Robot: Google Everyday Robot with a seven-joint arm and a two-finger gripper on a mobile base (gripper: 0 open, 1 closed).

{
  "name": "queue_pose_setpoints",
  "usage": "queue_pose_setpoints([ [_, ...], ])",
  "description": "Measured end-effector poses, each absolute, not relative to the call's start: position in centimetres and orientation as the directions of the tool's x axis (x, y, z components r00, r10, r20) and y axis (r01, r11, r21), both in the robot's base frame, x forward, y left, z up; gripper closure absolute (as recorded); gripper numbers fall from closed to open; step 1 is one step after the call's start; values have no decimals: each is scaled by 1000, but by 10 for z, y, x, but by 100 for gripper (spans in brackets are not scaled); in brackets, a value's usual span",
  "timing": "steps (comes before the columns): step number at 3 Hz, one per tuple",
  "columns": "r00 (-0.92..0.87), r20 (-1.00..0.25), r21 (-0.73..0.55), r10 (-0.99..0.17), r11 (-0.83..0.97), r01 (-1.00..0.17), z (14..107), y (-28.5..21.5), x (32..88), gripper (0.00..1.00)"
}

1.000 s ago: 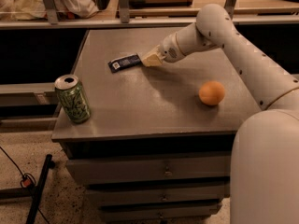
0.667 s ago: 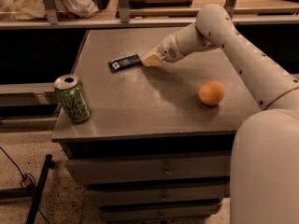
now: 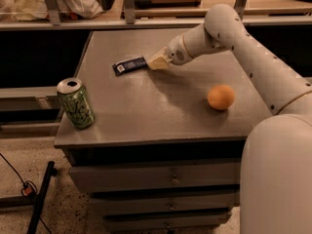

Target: Move rxbar blueberry near orange

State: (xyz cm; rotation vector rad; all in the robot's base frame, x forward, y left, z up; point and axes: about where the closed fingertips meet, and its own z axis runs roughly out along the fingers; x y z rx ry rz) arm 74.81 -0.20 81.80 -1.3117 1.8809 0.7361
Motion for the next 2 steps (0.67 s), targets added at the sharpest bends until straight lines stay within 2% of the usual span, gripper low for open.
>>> queue_pose_setpoints([
  [2, -226, -813, 51, -537, 320, -946, 818, -2, 748, 100],
])
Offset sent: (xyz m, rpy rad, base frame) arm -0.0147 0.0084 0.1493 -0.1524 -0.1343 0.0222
